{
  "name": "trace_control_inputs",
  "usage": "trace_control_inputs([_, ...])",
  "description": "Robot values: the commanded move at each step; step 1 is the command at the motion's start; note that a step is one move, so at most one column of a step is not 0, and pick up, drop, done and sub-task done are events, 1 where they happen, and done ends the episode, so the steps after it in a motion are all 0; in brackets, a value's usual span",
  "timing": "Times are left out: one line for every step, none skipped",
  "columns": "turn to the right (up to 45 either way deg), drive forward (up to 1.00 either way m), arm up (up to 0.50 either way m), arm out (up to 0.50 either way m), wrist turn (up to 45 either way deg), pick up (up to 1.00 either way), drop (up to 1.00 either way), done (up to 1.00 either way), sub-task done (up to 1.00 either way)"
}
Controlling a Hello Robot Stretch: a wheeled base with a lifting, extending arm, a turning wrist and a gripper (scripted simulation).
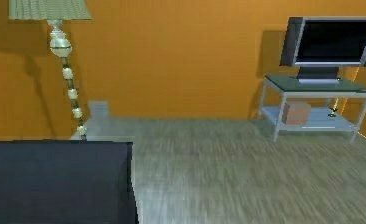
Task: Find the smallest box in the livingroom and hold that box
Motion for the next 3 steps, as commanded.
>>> trace_control_inputs([45.0, 0.00, 0.00, 0.00, 0.0, 0.00, 0.00, 0.00, 0.00])
trace_control_inputs([6.0, 0.00, 0.00, 0.00, 0.0, 0.00, 0.00, 0.00, 0.00])
trace_control_inputs([0.0, 0.45, 0.00, 0.00, 0.0, 0.00, 0.00, 0.00, 0.00])
